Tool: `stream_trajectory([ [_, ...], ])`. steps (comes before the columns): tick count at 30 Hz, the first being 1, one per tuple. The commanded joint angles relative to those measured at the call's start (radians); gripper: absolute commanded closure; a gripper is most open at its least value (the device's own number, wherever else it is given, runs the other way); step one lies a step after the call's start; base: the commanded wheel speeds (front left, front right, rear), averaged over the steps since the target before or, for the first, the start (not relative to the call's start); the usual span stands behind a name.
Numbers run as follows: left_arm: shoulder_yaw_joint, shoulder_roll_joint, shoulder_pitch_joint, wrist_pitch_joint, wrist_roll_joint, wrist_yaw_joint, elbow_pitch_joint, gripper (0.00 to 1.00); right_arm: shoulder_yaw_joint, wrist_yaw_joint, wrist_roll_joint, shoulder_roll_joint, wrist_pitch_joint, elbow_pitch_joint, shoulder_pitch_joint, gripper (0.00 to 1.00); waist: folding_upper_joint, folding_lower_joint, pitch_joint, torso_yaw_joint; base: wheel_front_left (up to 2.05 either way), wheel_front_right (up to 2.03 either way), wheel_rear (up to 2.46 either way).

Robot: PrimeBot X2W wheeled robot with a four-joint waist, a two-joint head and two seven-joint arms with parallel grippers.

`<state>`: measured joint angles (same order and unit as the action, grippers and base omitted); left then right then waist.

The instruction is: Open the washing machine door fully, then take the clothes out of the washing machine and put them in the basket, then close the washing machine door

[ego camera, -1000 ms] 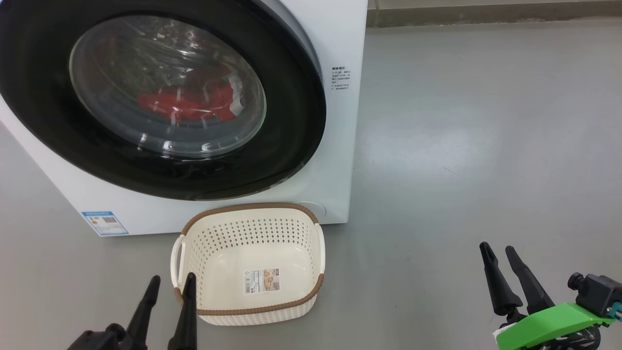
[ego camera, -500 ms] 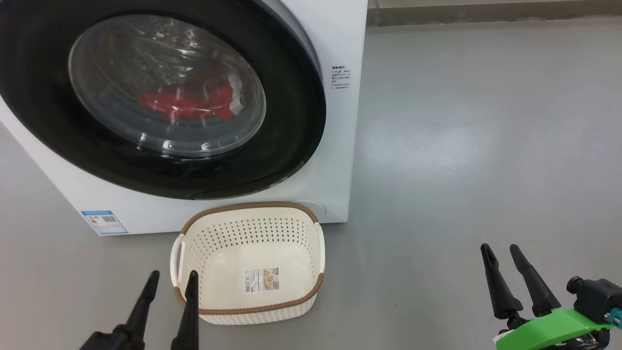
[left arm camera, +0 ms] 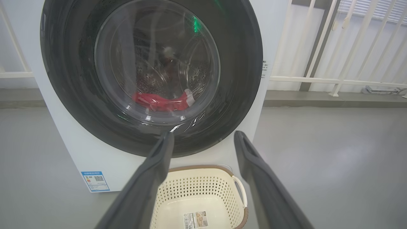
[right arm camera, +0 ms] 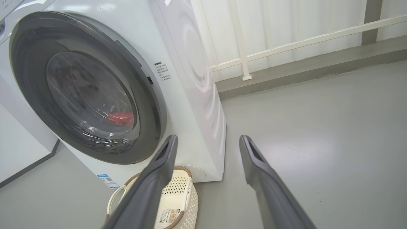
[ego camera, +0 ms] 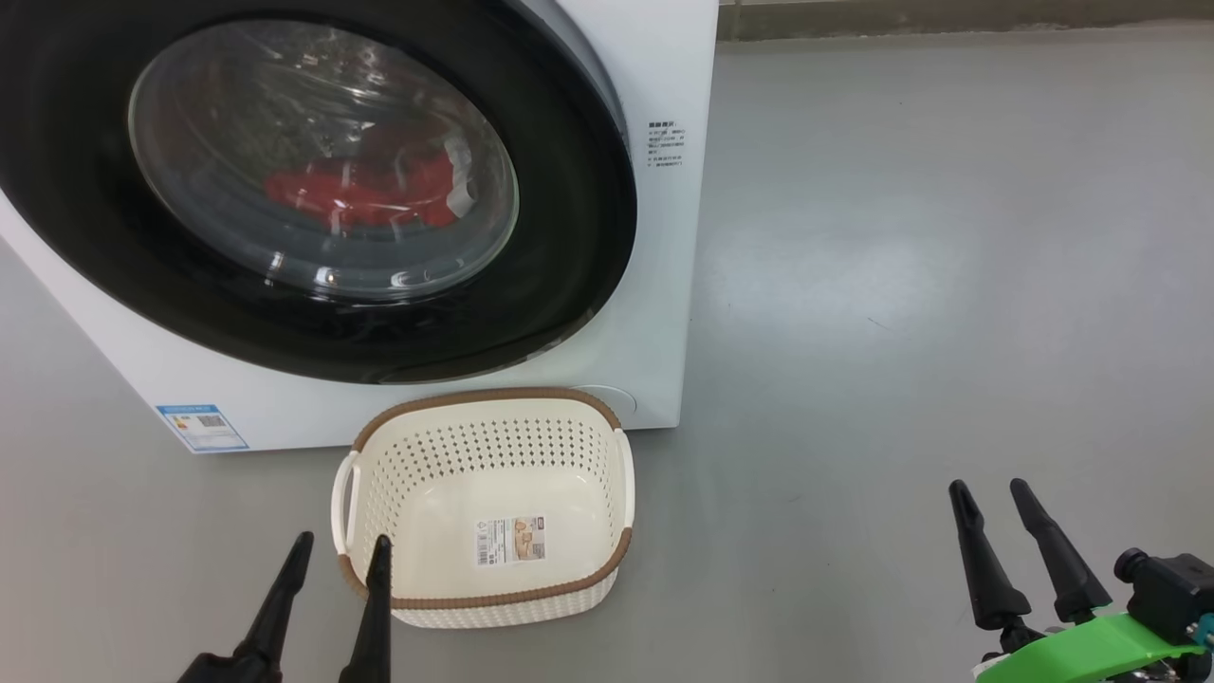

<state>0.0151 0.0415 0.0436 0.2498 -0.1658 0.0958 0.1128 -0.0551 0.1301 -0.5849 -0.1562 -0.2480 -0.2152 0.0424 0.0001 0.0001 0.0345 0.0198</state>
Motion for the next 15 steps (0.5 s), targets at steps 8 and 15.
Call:
stream_trajectory([
  [8,-0.035,0.009,0.005,0.012,-0.018,-0.009,0.000,0.00,0.002,0.001,0.011,-0.011,-0.014,0.021,0.004,0.00,-0.0001,0.0000,-0.001,-0.003,0.00,0.00,0.00],
  [15,-0.037,0.009,0.001,0.012,-0.016,-0.006,0.002,0.00,0.009,0.001,0.014,-0.007,-0.014,0.025,0.004,0.00,-0.0001,0.0000,0.004,-0.002,0.00,0.00,0.00],
])
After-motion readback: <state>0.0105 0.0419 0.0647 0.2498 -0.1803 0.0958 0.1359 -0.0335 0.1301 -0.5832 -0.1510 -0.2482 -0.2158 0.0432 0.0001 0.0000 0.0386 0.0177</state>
